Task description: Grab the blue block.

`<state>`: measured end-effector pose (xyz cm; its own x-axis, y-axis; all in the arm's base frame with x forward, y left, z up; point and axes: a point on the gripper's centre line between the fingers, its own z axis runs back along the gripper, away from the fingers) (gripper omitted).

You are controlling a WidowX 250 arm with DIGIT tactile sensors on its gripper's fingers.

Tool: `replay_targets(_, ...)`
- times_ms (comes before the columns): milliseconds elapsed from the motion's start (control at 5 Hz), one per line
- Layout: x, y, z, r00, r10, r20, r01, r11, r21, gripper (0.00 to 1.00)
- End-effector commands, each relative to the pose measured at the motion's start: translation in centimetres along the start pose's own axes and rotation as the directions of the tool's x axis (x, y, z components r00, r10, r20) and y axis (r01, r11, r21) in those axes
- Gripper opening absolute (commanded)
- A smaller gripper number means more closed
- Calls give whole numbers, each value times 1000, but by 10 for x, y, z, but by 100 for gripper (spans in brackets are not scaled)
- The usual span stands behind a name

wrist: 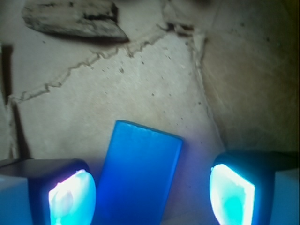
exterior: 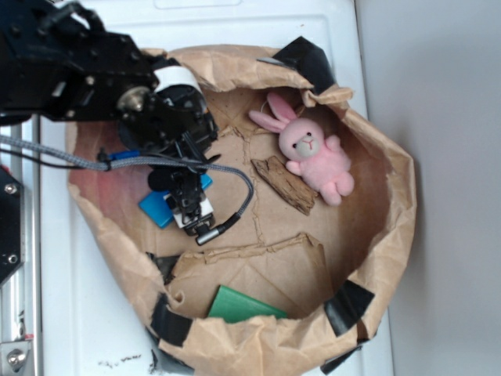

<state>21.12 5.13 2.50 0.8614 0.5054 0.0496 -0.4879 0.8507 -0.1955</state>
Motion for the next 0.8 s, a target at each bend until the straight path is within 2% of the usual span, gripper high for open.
replay_targets(0, -4, -16, -11, 995, 95, 18, -97, 993, 73, 100)
replay_targets(200, -3, -14, -13, 993, 103, 62, -109, 990, 94, 0)
replay_targets(400, -2, -15, -9, 991, 96, 91, -105, 990, 91, 0)
replay_targets(600, 0, -16, -4, 990, 101, 94, -108, 992, 71, 0)
